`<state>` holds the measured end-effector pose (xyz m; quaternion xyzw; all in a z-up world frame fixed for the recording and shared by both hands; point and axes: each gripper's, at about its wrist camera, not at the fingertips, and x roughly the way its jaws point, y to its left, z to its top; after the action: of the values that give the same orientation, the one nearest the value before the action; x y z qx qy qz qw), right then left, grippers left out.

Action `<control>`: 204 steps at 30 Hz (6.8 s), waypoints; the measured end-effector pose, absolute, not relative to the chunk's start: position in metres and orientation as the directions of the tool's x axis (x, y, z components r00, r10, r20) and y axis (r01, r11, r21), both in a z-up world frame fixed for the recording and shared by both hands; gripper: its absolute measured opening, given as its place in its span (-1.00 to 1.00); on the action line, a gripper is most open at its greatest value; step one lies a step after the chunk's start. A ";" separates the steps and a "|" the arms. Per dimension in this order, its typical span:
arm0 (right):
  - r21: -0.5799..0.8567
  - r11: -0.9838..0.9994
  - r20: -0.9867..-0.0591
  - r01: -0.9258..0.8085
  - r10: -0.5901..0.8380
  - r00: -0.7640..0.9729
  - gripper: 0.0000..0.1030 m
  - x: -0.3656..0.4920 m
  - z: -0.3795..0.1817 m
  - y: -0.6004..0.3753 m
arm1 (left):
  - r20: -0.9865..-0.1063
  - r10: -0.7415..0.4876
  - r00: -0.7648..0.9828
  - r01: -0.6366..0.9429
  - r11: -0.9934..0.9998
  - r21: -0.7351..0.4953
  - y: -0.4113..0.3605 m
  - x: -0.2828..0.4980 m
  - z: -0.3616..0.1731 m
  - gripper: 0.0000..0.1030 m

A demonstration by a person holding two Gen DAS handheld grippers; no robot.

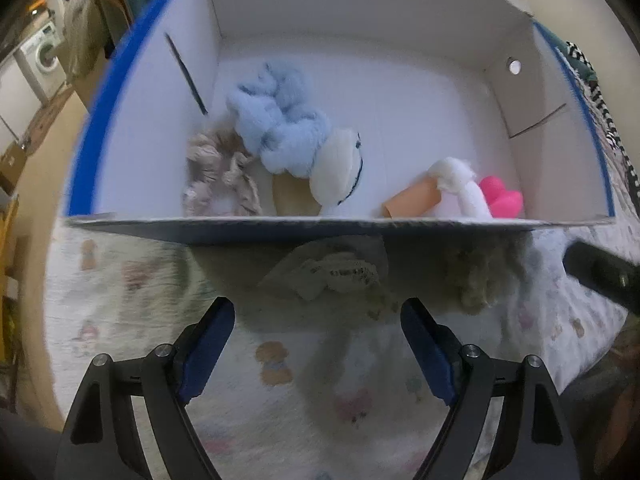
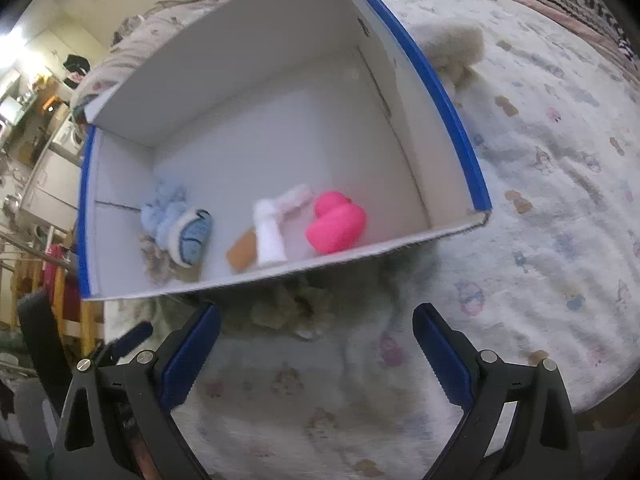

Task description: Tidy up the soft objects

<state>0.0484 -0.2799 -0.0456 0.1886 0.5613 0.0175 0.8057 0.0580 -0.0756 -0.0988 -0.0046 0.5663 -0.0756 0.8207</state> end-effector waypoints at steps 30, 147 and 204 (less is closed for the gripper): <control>0.164 0.986 -0.973 0.003 0.162 0.164 -0.31 0.095 -0.113 -0.222 | -0.948 -0.019 0.317 0.087 0.996 0.009 -0.041 0.066 -0.105 -0.75; 0.309 0.950 -0.796 0.040 0.236 0.558 1.00 0.056 0.008 -0.254 | -0.766 -0.029 0.642 0.071 0.997 0.022 -0.015 0.046 0.031 0.21; 0.132 0.991 -0.659 0.011 0.080 0.747 1.00 0.010 0.044 -0.229 | -0.669 -0.075 0.739 0.076 0.997 -0.029 -0.005 0.005 0.046 1.00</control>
<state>0.0103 -0.2289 0.0445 0.0638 0.3548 0.0184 0.9326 0.0052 -0.0047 0.0455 0.0002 0.3589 -0.0405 0.9325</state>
